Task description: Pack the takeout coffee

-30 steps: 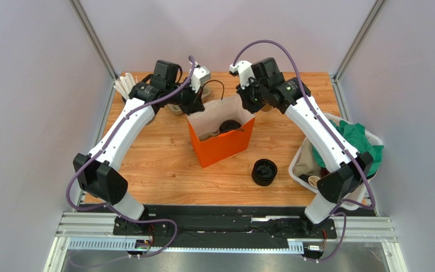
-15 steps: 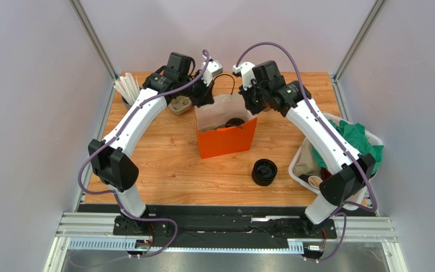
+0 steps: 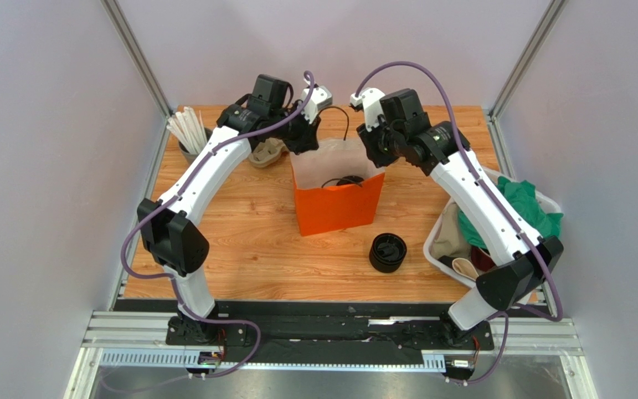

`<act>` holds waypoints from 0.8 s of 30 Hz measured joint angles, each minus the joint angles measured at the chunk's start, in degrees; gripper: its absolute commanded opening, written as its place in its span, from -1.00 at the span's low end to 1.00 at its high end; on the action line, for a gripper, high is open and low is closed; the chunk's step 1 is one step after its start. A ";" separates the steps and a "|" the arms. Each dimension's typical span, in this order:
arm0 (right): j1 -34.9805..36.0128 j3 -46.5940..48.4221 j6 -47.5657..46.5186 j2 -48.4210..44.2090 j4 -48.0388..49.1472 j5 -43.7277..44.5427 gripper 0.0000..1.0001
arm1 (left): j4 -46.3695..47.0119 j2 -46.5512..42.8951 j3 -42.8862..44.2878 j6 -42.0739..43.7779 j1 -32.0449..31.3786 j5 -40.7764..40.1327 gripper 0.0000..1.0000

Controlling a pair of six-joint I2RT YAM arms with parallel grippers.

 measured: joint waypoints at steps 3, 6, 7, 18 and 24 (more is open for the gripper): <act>-0.59 -0.44 -0.87 -2.86 0.09 0.17 0.21 | 1.60 -0.44 -0.85 -0.61 -0.07 -0.61 -0.05; -1.46 -1.20 -1.44 -6.01 0.22 0.13 0.41 | 2.78 -2.75 -3.76 -0.98 -0.04 -1.16 0.35; -1.90 -1.60 -1.75 -7.10 0.31 0.07 0.48 | 3.02 -3.85 -4.76 -1.31 -0.07 -1.51 0.53; -4.46 -8.74 -4.42 -16.52 1.68 -5.84 0.98 | 5.31 -19.74 -9.09 -2.03 1.05 -6.21 0.89; -7.54 -15.15 -6.21 -25.53 4.76 -9.05 0.98 | 7.65 -32.59 -16.44 -2.40 7.41 -8.85 0.91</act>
